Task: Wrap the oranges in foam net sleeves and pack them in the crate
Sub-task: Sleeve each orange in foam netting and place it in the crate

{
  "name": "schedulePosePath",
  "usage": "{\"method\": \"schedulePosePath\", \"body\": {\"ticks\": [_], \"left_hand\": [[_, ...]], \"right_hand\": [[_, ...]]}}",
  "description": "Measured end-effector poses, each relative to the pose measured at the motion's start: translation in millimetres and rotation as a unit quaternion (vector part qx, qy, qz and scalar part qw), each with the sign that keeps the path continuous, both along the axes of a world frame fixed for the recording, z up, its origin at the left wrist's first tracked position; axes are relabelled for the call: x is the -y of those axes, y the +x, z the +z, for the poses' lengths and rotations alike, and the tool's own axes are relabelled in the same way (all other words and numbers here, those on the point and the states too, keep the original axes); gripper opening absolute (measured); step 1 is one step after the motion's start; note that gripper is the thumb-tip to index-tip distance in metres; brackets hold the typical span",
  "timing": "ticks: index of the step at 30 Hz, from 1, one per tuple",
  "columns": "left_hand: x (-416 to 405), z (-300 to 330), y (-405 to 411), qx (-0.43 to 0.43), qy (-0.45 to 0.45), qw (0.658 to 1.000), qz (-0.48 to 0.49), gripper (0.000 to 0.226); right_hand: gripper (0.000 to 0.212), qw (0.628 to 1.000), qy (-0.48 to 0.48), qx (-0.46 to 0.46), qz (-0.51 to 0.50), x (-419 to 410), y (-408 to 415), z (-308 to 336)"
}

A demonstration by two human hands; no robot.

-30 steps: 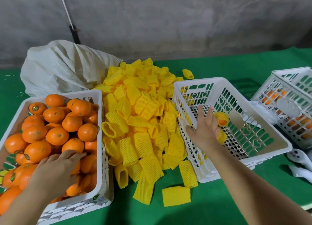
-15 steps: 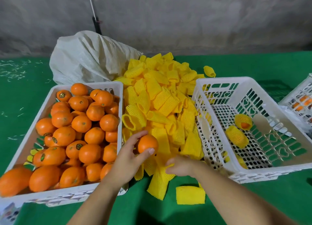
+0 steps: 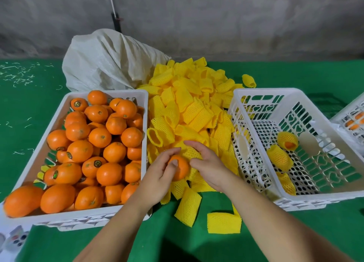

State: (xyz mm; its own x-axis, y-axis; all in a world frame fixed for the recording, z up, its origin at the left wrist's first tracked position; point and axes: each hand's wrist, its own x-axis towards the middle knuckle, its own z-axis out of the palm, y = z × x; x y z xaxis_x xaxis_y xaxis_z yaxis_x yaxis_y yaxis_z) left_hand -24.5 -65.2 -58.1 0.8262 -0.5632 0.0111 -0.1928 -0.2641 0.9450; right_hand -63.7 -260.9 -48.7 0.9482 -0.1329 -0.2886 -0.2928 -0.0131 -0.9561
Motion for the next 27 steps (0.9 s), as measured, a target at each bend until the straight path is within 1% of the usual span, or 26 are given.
{"method": "schedulePosePath", "body": {"ticks": [2,3,4,5,7,9,10,11,13,14,16,19,22,25,27], "left_hand": [[0.1,-0.6,0.9,-0.016,-0.017,1.0,0.01,0.044],[-0.3,0.5,1.4,-0.039,-0.037,0.998,0.029,0.042],[-0.6,2.7,2.0,-0.067,-0.063,0.995,0.049,0.04],[-1.0,4.9,2.5,-0.094,-0.091,0.989,0.066,0.038],[-2.1,8.4,2.6,-0.132,-0.144,0.976,0.092,0.036],[-3.3,11.2,1.5,-0.149,-0.175,0.967,0.113,0.038],[-3.7,11.6,0.8,-0.15,-0.18,0.965,0.118,0.039],[-3.6,11.3,0.3,-0.148,-0.18,0.965,0.119,0.039],[-2.9,10.8,-0.7,-0.141,-0.172,0.969,0.111,0.037],[-2.5,10.4,-1.0,-0.142,-0.171,0.969,0.11,0.036],[-2.6,11.1,-0.8,-0.152,-0.173,0.967,0.113,0.033],[-3.2,12.0,0.7,-0.158,-0.161,0.969,0.098,0.032],[-4.8,14.4,-1.2,-0.173,-0.178,0.964,0.092,0.035],[-12.4,13.8,-2.6,-0.174,-0.199,0.96,0.086,0.056],[-17.1,11.1,-2.2,-0.153,-0.184,0.968,0.07,0.06]], "right_hand": [[0.084,0.998,0.067,0.021,0.006,-5.0,1.5,7.2],[0.087,0.995,0.095,0.023,0.0,-5.9,1.4,9.7],[0.085,0.993,0.118,0.022,-0.005,-6.2,1.2,12.3],[0.08,0.99,0.139,0.023,-0.006,-7.0,1.1,15.1],[0.06,0.984,0.174,0.051,-0.004,-10.0,0.9,18.5],[0.045,0.971,0.23,0.056,-0.016,-14.1,1.0,20.7],[0.041,0.972,0.227,0.058,-0.022,-15.7,1.0,21.8],[0.039,0.98,0.186,0.068,-0.022,-17.3,1.3,22.7],[0.038,0.993,0.076,0.095,-0.011,-20.3,0.3,27.4],[0.037,0.994,0.03,0.104,-0.009,-20.9,0.2,28.2],[0.026,0.991,-0.046,0.121,-0.025,-21.3,1.5,29.5],[0.014,0.979,-0.143,0.137,-0.055,-21.7,7.9,25.6],[0.016,0.969,-0.188,0.134,-0.092,-25.1,14.7,19.3],[0.019,0.939,-0.281,0.131,-0.149,-24.2,19.0,15.6],[0.022,0.926,-0.32,0.129,-0.155,-28.8,22.6,15.6]]}}
